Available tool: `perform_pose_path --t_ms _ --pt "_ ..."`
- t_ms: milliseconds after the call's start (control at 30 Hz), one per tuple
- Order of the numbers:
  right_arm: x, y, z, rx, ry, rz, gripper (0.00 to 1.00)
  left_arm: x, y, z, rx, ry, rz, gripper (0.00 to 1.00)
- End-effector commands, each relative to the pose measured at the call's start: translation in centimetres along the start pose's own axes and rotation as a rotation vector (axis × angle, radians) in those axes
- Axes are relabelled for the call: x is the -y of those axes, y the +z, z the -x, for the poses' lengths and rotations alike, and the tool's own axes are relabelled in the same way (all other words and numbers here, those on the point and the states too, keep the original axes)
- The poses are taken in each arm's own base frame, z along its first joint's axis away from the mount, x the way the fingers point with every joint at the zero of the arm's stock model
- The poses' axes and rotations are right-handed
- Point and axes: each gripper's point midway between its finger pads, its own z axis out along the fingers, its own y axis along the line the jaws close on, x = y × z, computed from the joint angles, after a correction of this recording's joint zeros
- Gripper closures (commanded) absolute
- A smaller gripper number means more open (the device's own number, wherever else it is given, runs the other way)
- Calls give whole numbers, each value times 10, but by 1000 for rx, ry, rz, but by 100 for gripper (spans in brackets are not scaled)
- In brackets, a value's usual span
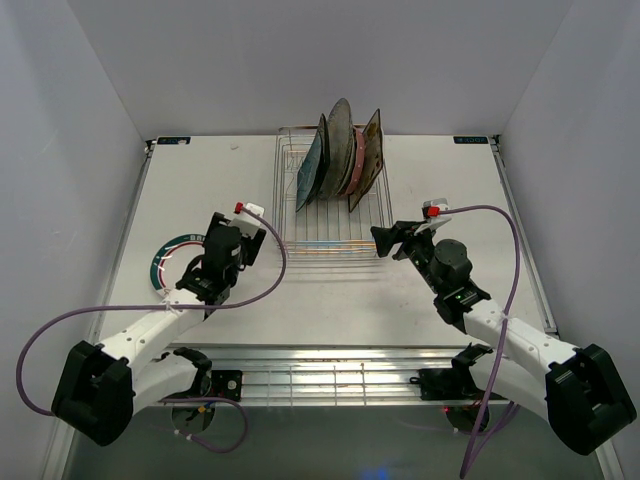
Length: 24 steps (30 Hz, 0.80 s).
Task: Load the plates into the dish rack
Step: Insert the plate into the dish rack, then pick up the plate at the center of the board.
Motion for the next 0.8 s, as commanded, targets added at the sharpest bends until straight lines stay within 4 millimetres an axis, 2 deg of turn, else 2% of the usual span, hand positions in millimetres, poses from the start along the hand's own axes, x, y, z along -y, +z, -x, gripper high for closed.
perform_pose_path --t_ms 0,133,167,400,533,633,767 --pt "-6 4 28 83 7 12 24 -12 -3 -16 -40 50 61 18" --pt "-6 1 29 89 8 13 24 2 -3 -34 -81 103 -12 18" --pt "-6 1 29 89 8 13 24 6 -2 -44 -116 125 -28 22" --pt "-2 0 28 88 2 -4 24 9 6 -69 -203 193 -18 24" --pt "-2 -2 29 92 2 -4 23 3 9 -81 -235 230 28 23" --pt "-1 -2 31 99 3 -9 24 4 8 -86 -244 242 21 19" --pt "-2 -3 30 97 3 -8 23 -8 8 -88 -240 266 100 16"
